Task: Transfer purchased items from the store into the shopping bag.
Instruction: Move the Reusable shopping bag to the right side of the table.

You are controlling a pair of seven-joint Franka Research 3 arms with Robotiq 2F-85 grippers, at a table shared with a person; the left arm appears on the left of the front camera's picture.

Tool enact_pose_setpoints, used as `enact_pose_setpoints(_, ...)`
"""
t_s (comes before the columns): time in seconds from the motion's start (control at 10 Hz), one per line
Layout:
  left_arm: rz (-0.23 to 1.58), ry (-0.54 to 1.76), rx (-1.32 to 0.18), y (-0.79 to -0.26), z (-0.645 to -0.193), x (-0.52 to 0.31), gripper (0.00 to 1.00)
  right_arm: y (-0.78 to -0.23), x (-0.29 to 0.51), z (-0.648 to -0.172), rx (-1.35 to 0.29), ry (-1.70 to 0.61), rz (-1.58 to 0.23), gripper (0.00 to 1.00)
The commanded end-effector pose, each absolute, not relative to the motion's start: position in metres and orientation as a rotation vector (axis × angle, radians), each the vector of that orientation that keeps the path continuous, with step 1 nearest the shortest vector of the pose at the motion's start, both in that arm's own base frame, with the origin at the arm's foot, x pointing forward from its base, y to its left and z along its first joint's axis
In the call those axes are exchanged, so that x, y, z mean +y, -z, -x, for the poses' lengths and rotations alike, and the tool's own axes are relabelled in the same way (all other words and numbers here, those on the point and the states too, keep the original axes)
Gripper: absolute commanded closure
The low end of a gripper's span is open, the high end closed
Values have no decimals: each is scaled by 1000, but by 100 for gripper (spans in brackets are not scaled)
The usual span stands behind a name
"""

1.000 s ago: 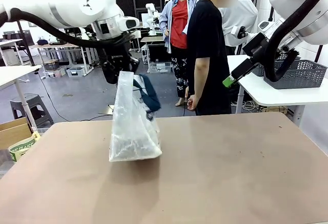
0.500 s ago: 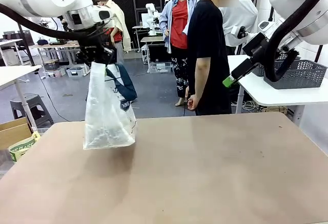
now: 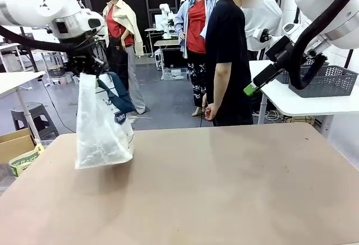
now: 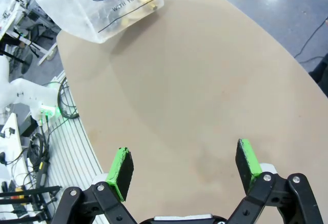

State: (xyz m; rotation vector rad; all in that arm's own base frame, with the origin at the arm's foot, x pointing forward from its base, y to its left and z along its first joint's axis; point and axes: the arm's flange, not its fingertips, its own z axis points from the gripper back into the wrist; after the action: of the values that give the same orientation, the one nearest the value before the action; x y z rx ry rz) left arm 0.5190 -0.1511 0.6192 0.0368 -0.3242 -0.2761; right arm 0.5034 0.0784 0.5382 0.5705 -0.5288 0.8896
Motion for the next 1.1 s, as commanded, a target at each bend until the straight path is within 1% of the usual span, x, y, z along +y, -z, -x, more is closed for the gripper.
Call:
enact_pose_setpoints(0.0,-75,343,-407,-616,-500,-121,100,-540,79,-503,-526,-894,-576,0)
enact_pose_setpoints(0.2,-108,371,-429,-618,-491,-104,100,-540,79,-503,-526,-894,-576,0)
enact_pose_setpoints(0.3,-60,397,-478,-618,-482,-120,100,-540,79,-503,-526,-894,-576,0)
enact_pose_setpoints(0.4,-78,353,-366,-614,-502,-117,100,-540,79,-503,-526,-894,-576,0)
enact_pose_setpoints(0.7,-78,353,-366,-614,-502,-117,100,-540,79,-503,-526,-894,-576,0)
enact_pose_setpoints(0.8,-80,366,-356,-601,-499,-117,100,-540,79,-503,-526,-894,-576,0)
enact_pose_setpoints(1.0,-78,311,-389,-593,-503,-88,100,-540,79,-503,-526,-894,-576,0)
